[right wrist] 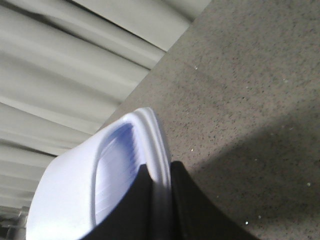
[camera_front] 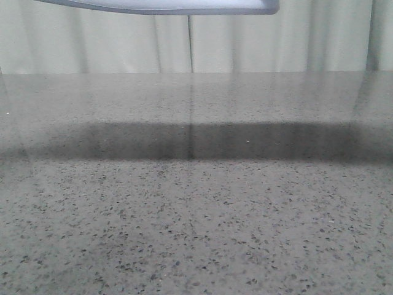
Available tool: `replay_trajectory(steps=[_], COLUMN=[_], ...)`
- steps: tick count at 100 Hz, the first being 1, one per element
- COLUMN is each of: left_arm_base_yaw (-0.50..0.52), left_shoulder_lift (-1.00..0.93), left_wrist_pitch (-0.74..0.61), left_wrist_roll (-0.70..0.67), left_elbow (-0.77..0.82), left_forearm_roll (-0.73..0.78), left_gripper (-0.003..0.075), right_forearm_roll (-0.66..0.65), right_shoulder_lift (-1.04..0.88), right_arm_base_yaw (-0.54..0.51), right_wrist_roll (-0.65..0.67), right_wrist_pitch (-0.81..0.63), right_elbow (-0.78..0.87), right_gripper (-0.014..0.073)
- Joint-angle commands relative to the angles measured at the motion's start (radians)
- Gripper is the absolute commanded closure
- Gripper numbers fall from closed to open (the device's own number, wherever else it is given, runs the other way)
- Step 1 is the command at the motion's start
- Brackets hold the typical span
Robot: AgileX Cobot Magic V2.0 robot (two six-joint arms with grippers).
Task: Insert blue slippers together front up
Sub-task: 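Raise both held slippers and bring them toward each other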
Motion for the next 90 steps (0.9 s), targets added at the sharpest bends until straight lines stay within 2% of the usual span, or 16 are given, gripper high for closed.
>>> replay_trajectory(steps=[1,25,45,90], left_arm_base_yaw=[-0.006,-0.006,-0.006,-0.006], left_shoulder_lift=[-0.009,-0.009,-0.009,-0.009], left_wrist_pitch=[0.021,0.082,0.169,0.304], left_wrist_roll=[0.005,0.010,0.075,0.103], left_elbow=[-0.027,-0.027,-0.027,-0.027], left_forearm_roll=[-0.055,-0.059,-0.135,-0.235], left_gripper=[0.0691,0.0691,0.0691,0.0691], right_forearm_roll=[0.103,0.239,0.262,0.438], right_shoulder_lift=[-0.010,-0.008,-0.007,0.014], right_arm_base_yaw=[0.001,0.001,0.001,0.001], right_wrist_roll=[-0.096,-0.214,-0.241,-0.440], right_wrist_pitch=[-0.044,-0.004,0.025,0.126], right_elbow=[-0.038,-0.038,-0.038,-0.038], right_gripper=[0.0701,0.0701,0.0701,0.0701])
